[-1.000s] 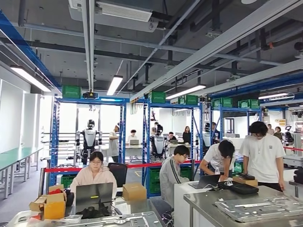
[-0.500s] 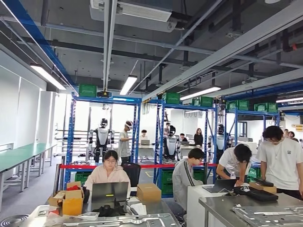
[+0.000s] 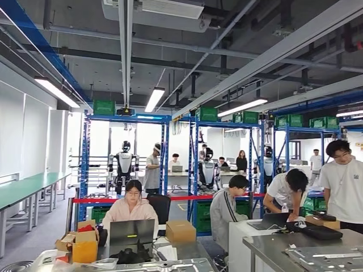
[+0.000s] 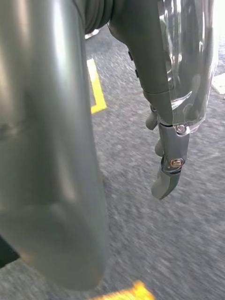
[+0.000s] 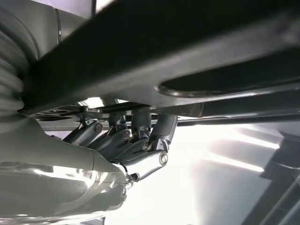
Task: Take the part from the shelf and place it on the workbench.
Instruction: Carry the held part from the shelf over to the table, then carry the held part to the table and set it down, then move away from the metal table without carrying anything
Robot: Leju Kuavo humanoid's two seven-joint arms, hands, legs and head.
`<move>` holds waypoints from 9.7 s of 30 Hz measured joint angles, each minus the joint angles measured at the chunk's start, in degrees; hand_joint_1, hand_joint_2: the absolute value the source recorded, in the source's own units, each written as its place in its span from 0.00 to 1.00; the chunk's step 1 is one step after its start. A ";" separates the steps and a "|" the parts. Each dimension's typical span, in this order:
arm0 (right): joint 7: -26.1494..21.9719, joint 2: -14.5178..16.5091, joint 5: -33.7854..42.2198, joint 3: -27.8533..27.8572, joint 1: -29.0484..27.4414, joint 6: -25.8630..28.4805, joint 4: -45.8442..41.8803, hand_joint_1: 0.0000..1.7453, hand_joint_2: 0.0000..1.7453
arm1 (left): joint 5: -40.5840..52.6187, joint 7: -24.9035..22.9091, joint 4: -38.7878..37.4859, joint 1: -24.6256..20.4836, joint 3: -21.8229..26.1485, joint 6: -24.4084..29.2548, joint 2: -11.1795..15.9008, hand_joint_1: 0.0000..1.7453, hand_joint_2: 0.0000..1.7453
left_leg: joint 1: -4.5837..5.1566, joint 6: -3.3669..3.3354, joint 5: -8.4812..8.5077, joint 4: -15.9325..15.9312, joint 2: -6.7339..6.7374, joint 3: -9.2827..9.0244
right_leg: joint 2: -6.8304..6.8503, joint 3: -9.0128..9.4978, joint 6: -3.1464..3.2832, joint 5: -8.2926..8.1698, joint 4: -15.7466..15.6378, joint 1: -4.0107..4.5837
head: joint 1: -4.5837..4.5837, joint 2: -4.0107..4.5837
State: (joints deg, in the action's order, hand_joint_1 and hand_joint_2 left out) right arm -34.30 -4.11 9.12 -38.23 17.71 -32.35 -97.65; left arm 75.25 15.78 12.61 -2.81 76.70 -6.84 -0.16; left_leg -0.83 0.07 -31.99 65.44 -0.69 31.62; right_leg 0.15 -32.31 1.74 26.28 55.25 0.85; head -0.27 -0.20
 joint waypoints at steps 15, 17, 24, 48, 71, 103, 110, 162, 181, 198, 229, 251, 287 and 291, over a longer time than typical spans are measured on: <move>0.05 0.16 0.36 0.23 -0.63 -0.10 -0.50 1.00 1.00 | 0.35 0.26 0.00 0.54 0.00 0.03 0.39 0.00 1.00 | -0.87 -1.29 4.78 -5.76 0.22 3.76 | -0.15 2.73 -4.34 7.10 10.16 -2.05 | 0.09 0.01; 0.05 0.14 0.39 0.26 -0.70 -0.13 -0.51 1.00 1.00 | 0.35 0.31 0.00 0.47 0.00 0.04 0.42 0.00 1.00 | -0.66 -1.69 3.79 -5.88 0.15 2.57 | -0.16 -2.58 -4.32 10.15 17.25 -2.00 | 0.09 0.01; 0.06 0.13 0.45 0.32 -0.74 -0.18 -0.53 1.00 1.00 | 0.36 0.32 0.00 0.41 0.00 0.04 0.33 0.00 1.00 | -0.17 -1.15 0.07 -6.26 -0.66 -2.28 | -0.39 -4.32 -1.87 1.50 5.49 -0.29 | 0.08 0.01; 0.05 0.25 0.88 0.56 -1.14 -0.44 -0.96 1.00 1.00 | 0.97 0.58 0.00 0.65 -0.02 0.07 0.66 0.00 1.00 | -0.26 -1.89 0.66 -6.13 0.39 -0.53 | -0.35 -6.61 -3.58 9.32 18.12 -0.83 | 0.02 -0.01; 0.16 0.11 0.91 1.14 -1.44 -0.61 -0.76 1.00 1.00 | 1.42 0.93 0.00 0.78 -0.09 -0.04 0.55 0.00 1.00 | -0.44 0.30 4.38 -2.86 0.60 6.16 | -0.98 5.83 -2.00 8.16 3.10 -0.42 | 0.08 0.01; 0.39 -0.35 0.98 1.56 -1.30 -0.59 -1.44 1.00 1.00 | 2.15 1.51 0.00 0.09 -0.16 -0.28 0.18 0.00 1.00 | -0.43 -0.21 4.34 -4.51 0.25 5.28 | -1.10 2.98 -2.57 6.04 2.71 -0.49 | 0.08 -0.05; 0.37 -0.44 0.91 1.70 -1.11 -0.61 -1.39 1.00 1.00 | 2.16 1.60 0.00 -0.05 -0.15 0.00 0.21 0.00 1.00 | -0.58 -1.65 2.20 -5.37 0.18 1.80 | -0.45 -7.81 -3.99 10.37 19.58 -0.89 | 0.09 -0.02; 10.77 2.26 -17.82 1.88 25.43 19.62 32.54 1.00 1.00 | 4.94 2.19 -0.02 -1.80 -1.33 -0.98 -1.16 0.00 1.00 | -0.62 0.89 4.19 -5.79 0.53 3.03 | 0.13 -1.53 -1.76 1.17 2.60 -0.27 | 0.22 0.01; 32.95 2.94 -67.04 11.18 34.30 42.83 53.61 1.00 1.00 | 6.43 3.69 -0.02 -1.40 -3.44 -1.60 -1.58 0.00 1.00 | -0.45 -0.02 3.84 -6.29 -0.05 3.34 | -0.24 -2.66 -1.29 0.02 2.06 -0.40 | 0.23 -0.02; 31.82 5.06 -75.55 15.41 32.89 38.99 66.24 1.00 1.00 | 7.40 5.36 -0.02 -1.44 -5.14 -0.54 -1.50 0.00 1.00 | -0.64 -0.89 4.58 -5.78 0.16 4.00 | -0.22 -4.43 -3.13 3.17 6.73 -0.63 | 0.27 0.01; 22.05 7.53 -70.83 15.46 32.51 36.17 68.08 0.00 0.00 | 6.91 5.85 -0.02 -1.56 -5.34 -0.33 -1.16 0.00 0.00 | -0.66 -0.95 4.15 -5.83 0.20 3.17 | -0.39 -4.91 -3.13 3.99 8.28 -0.56 | 0.32 0.01; 2.19 -1.80 -30.75 20.67 23.09 19.83 44.51 0.00 0.00 | 6.20 7.06 -0.02 -1.00 -5.33 -0.79 -0.71 0.00 0.00 | -0.44 1.03 1.29 2.43 0.24 7.02 | -0.21 -1.73 -1.25 0.51 1.92 -0.66 | 0.31 0.01; -5.50 7.68 -2.67 21.31 -16.92 -5.41 -9.07 0.00 0.00 | 4.15 6.17 -0.02 -0.55 -3.66 0.09 -0.45 0.00 0.00 | -0.27 -0.18 -0.84 -7.28 0.09 -4.20 | 0.30 -5.28 -2.67 -2.46 3.76 -0.37 | 0.36 0.01; -5.50 7.32 -4.74 22.56 -18.70 -3.51 -7.95 0.00 0.00 | 3.98 6.10 -0.02 -0.44 -3.10 0.18 -0.65 0.00 0.00 | -0.23 -1.86 1.32 -7.21 0.73 -2.01 | -0.06 -7.28 -3.84 4.59 10.09 -0.87 | 0.37 0.01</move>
State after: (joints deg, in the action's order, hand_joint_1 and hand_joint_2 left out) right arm -39.80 3.21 4.38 -15.67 -0.99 -35.85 -105.60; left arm 79.24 21.88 12.59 -3.26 73.59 -6.66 -0.81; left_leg -1.06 -1.79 -30.66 58.23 0.04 29.61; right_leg 0.09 -39.58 -2.10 30.86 65.34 -0.02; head 0.10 -0.20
